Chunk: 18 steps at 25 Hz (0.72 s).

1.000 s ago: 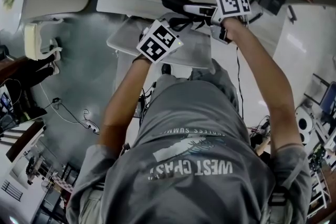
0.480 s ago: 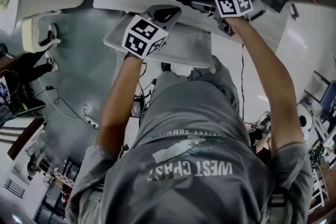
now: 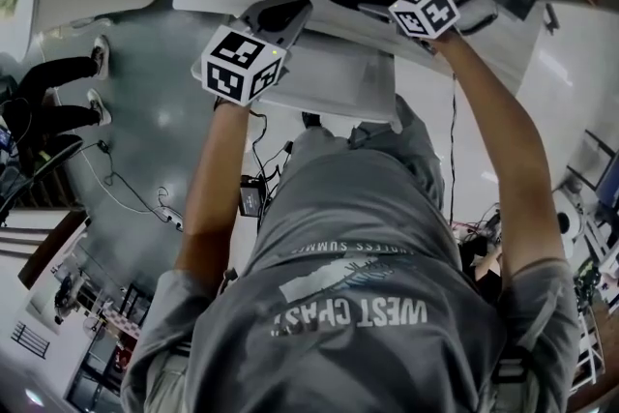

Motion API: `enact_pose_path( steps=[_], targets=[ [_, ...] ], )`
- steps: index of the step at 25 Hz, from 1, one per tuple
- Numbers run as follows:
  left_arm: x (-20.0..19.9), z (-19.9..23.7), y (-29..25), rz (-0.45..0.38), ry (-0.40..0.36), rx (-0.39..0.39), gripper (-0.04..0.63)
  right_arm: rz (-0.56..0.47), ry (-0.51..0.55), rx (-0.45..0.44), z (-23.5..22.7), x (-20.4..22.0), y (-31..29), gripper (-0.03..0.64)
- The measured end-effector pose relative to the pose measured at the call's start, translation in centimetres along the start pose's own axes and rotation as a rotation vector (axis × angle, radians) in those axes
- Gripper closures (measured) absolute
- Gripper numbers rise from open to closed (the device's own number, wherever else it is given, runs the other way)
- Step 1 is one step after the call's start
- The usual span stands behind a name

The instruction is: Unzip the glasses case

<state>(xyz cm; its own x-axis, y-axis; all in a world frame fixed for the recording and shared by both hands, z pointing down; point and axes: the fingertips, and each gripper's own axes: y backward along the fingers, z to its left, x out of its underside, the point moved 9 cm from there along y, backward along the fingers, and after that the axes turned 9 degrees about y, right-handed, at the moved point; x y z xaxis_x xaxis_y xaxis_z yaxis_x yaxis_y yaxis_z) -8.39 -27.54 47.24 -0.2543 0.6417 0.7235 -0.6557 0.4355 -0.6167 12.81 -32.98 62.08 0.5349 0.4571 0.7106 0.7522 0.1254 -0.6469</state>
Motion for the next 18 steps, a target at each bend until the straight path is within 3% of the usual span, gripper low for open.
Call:
enact_pose_path(
  steps=[18],
  targets=[
    [0.6,0.8,2.3,-0.063,0.025,-0.046,0.595,0.119,0.264,0.072,0.0,2.9,-2.5,0.291]
  ],
)
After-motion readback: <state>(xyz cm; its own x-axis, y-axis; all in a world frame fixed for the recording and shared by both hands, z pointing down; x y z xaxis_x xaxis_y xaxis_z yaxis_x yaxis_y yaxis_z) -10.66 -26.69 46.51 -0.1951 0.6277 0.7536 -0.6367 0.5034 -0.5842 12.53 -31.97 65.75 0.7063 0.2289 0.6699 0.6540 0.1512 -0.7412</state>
